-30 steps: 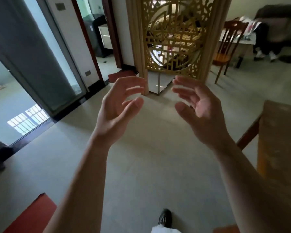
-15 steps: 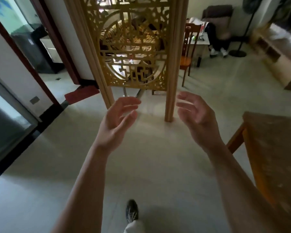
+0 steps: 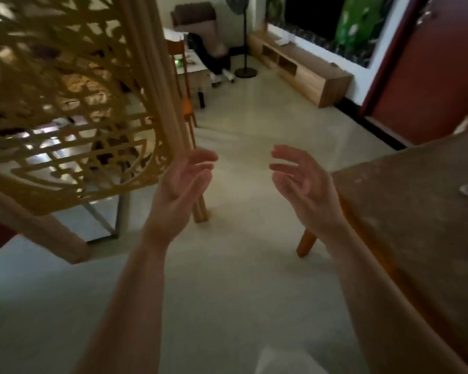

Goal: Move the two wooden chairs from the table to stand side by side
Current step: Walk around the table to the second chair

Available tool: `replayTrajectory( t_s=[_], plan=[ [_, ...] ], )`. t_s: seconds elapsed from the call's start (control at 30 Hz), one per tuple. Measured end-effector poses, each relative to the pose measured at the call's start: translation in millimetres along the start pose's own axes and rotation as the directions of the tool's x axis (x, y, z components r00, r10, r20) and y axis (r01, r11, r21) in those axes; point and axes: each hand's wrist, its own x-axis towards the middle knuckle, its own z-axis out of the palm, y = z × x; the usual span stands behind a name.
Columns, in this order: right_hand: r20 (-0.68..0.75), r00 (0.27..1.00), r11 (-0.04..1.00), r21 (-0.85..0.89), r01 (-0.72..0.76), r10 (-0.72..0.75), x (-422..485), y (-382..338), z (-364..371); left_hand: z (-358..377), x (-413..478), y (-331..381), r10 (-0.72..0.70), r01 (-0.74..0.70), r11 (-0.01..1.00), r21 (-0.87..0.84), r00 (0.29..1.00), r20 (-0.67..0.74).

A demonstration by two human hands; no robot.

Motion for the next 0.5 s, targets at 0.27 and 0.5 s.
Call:
replayTrajectory(
  t_s=[0.27, 0.5],
  plan=[
    [-0.305, 0.951, 0.984, -0.152, -0.096, 0.046, 81, 97, -72, 88, 172, -91, 0.059, -0.025, 0.994, -0.111, 0.948, 0.313],
    [-0.402, 0.914, 0.973, -0.186, -0.137, 0.052, 198, 165, -116, 139, 335, -140, 0.086, -0.009, 0.981, -0.196, 0.917, 0.389]
  ],
)
